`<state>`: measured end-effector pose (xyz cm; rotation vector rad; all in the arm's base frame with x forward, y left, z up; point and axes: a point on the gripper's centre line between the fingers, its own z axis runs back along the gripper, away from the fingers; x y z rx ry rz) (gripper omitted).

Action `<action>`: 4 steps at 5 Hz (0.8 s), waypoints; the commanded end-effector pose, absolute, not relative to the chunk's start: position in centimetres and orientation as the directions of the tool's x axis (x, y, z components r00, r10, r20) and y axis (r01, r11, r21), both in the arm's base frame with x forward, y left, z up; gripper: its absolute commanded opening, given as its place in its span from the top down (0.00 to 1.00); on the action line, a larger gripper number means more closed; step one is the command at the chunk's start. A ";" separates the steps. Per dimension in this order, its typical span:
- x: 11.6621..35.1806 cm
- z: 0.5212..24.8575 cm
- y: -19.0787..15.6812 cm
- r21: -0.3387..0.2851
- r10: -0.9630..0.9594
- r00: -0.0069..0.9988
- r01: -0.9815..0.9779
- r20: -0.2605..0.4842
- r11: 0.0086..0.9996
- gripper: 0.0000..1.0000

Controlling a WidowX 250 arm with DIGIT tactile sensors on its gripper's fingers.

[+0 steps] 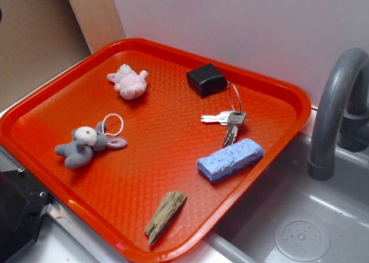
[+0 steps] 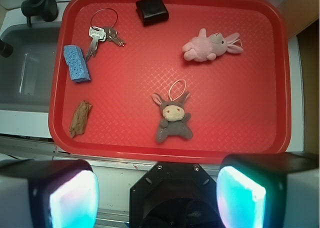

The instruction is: Grab the pink bunny.

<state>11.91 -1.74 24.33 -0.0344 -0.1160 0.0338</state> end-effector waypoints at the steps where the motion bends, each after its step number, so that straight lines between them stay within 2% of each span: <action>1: 11.9 24.3 -1.7 -0.036 0.036 0.993 -0.032 0.115 0.999 0.00; 2: 15.3 23.8 -0.6 -0.046 0.190 0.962 -0.185 0.194 0.982 0.00; 4: 19.5 22.4 2.4 -0.031 0.374 0.893 -0.379 0.251 0.925 0.00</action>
